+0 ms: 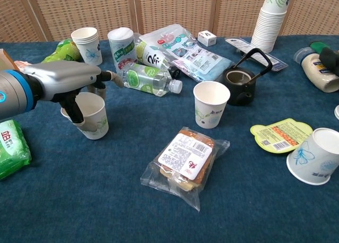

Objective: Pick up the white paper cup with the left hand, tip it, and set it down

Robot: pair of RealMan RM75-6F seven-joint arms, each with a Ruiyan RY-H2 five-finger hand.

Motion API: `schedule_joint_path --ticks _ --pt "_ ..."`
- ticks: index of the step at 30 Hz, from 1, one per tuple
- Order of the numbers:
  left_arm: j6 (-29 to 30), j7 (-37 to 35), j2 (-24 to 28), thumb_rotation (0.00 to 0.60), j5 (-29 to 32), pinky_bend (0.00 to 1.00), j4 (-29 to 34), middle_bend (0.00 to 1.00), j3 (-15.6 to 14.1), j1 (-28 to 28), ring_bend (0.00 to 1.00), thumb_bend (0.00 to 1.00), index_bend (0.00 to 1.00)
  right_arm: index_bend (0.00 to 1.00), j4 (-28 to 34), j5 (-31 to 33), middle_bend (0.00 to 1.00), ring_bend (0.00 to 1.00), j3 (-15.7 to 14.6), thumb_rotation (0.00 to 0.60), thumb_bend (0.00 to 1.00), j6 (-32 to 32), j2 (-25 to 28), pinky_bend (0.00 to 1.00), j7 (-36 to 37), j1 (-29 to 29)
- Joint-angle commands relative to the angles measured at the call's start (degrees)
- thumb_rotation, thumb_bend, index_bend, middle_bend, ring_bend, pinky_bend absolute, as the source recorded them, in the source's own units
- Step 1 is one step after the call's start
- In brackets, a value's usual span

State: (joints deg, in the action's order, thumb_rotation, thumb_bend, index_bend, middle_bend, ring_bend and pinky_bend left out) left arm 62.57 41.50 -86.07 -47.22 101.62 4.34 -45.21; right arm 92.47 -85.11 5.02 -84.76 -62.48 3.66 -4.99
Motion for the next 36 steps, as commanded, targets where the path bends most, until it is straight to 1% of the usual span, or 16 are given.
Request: schedule_joint_path --ticks 1,2,5,9,12,15,21,27,31,34,35,36 --pt "-1.3 -8.5 -0.2 0.600 -2.7 0.59 1.0 0.47 1.6 1.7 0.43 0.24 0.14 0.00 0.0 0.0 0.00 0.00 0.0 0.600 0.00 0.1 0.0 0.00 0.0 0.0" --pt "-2.2 -11.8 -0.1 0.600 -3.5 0.59 1.2 0.47 2.2 2.2 0.43 0.24 0.14 0.00 0.0 0.0 0.00 0.00 -0.1 0.600 0.00 0.1 0.0 0.00 0.0 0.0" --pt "-3.9 -22.2 -0.6 0.600 -9.2 0.58 0.0 0.47 3.4 3.9 0.43 0.24 0.14 0.00 0.0 -0.1 0.00 0.00 -0.1 0.600 0.00 0.1 -0.1 0.00 -0.2 -0.1" --pt "-5.6 -38.3 -3.1 0.600 -16.1 0.57 -2.6 0.45 4.8 6.3 0.41 0.23 0.14 0.00 0.0 -0.2 0.00 0.00 -0.2 0.600 0.00 0.2 -0.2 0.00 -0.4 -0.1" --pt "-4.6 -45.0 -6.1 0.600 -19.6 0.56 -6.5 0.45 5.5 7.2 0.40 0.23 0.14 0.00 0.0 -0.2 0.00 0.00 -0.2 0.600 0.00 0.2 -0.2 0.00 -0.4 -0.1" --pt "-4.6 -47.9 -8.7 0.600 -20.4 0.54 -10.1 0.45 6.0 7.3 0.39 0.23 0.14 0.00 -0.2 0.0 0.00 0.00 -0.1 0.600 0.00 0.4 -0.2 0.00 -0.3 -0.2" --pt "-5.8 -48.4 -10.9 0.600 -19.3 0.52 -14.9 0.44 6.3 7.1 0.37 0.23 0.14 0.00 -0.4 0.3 0.00 0.00 -0.1 0.600 0.00 0.6 -0.2 0.00 0.1 -0.2" --pt "-6.2 -48.8 -11.5 0.600 -19.5 0.50 -17.4 0.43 6.1 7.4 0.36 0.23 0.14 0.00 -0.5 0.2 0.00 0.00 -0.1 0.600 0.00 0.7 -0.3 0.00 -0.2 -0.3" --pt "-5.8 -45.6 -10.9 0.600 -20.4 0.43 -18.4 0.40 4.9 7.7 0.24 0.25 0.14 0.00 -0.4 0.3 0.00 0.00 -0.2 0.600 0.00 0.8 -0.4 0.00 -0.4 -0.3" --pt "-6.2 -40.7 -9.3 0.600 -20.2 0.35 -18.4 0.34 3.6 7.6 0.13 0.25 0.14 0.00 -0.3 0.2 0.00 0.00 -0.2 0.600 0.00 0.8 -0.4 0.00 -0.5 -0.3" --pt "-6.9 -38.9 -8.5 0.600 -19.6 0.30 -17.9 0.28 3.1 7.4 0.07 0.25 0.13 0.00 -0.3 0.2 0.00 0.00 -0.2 0.600 0.00 0.8 -0.4 0.00 -0.6 -0.3" --pt "-8.1 -36.4 -7.1 0.600 -18.4 0.23 -16.9 0.21 2.5 7.2 0.03 0.25 0.11 0.00 -0.3 0.2 0.00 0.00 -0.3 0.600 0.00 0.9 -0.5 0.00 -0.7 -0.3"
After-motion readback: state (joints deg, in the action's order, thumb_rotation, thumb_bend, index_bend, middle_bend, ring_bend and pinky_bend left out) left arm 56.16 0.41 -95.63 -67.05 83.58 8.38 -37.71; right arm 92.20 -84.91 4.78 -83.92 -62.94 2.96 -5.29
